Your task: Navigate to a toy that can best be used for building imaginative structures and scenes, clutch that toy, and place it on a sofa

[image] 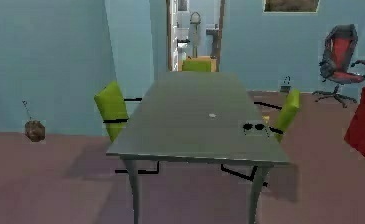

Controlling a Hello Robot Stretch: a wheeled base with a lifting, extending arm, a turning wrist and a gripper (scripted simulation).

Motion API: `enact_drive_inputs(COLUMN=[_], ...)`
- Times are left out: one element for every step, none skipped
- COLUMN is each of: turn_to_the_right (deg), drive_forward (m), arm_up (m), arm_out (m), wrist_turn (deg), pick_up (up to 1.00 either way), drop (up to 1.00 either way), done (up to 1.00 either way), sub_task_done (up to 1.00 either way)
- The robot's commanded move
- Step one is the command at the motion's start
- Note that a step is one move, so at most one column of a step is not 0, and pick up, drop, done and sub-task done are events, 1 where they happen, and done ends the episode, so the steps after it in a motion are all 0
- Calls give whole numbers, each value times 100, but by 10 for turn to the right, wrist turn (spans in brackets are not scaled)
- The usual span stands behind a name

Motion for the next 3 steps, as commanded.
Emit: enact_drive_inputs(turn_to_the_right=[-270, 0, -300], drive_forward=[0, 50, 0], arm_up=[0, 0, 0], arm_out=[0, 0, 0], wrist_turn=[0, 0, 0], pick_up=[0, 0, 0], drop=[0, 0, 0], done=[0, 0, 0], sub_task_done=[0, 0, 0])
